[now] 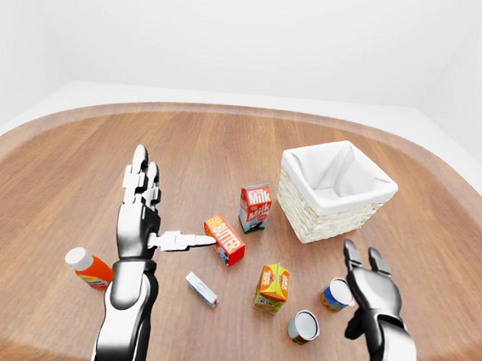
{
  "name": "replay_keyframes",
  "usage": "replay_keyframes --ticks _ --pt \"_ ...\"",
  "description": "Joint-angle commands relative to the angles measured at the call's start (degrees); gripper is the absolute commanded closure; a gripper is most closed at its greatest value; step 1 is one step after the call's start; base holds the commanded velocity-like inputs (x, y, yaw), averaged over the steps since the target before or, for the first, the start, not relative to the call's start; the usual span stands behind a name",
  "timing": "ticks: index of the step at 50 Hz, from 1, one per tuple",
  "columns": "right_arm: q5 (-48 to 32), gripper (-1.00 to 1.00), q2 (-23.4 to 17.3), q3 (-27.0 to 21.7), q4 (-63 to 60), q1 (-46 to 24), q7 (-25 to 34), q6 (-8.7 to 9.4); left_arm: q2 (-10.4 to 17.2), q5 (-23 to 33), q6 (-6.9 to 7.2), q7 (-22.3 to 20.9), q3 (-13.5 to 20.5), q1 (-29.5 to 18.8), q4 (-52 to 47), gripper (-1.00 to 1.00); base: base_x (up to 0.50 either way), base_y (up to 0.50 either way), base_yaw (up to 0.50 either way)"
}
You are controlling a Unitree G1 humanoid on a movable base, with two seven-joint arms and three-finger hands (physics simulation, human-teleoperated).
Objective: Pick up the alphabet soup and the tomato sauce, and put them in the basket.
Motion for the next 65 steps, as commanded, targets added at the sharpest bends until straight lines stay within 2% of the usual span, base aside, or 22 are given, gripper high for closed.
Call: replay_keyframes --ticks 1,36,65 --pt "1.6 -1.0 -1.0 0.4 3.7 -0.9 -1.9 0.0 0.2 0.1 0.0 -0.8 0.1 0.4 0.7 -1.0 0.0 0.0 0.0" --pt "4.3 -1.0 -3.1 0.9 10.1 -4.3 -4.3 0.0 0.2 0.1 -0.01 -0.8 0.1 0.4 0.7 -1.0 0.0 0.0 0.0" --pt "6.6 -1.0 -4.2 3.1 18.2 -8.9 -7.4 0.0 0.2 0.1 -0.02 -0.8 0.1 0.4 0.7 -1.0 0.0 0.0 0.0"
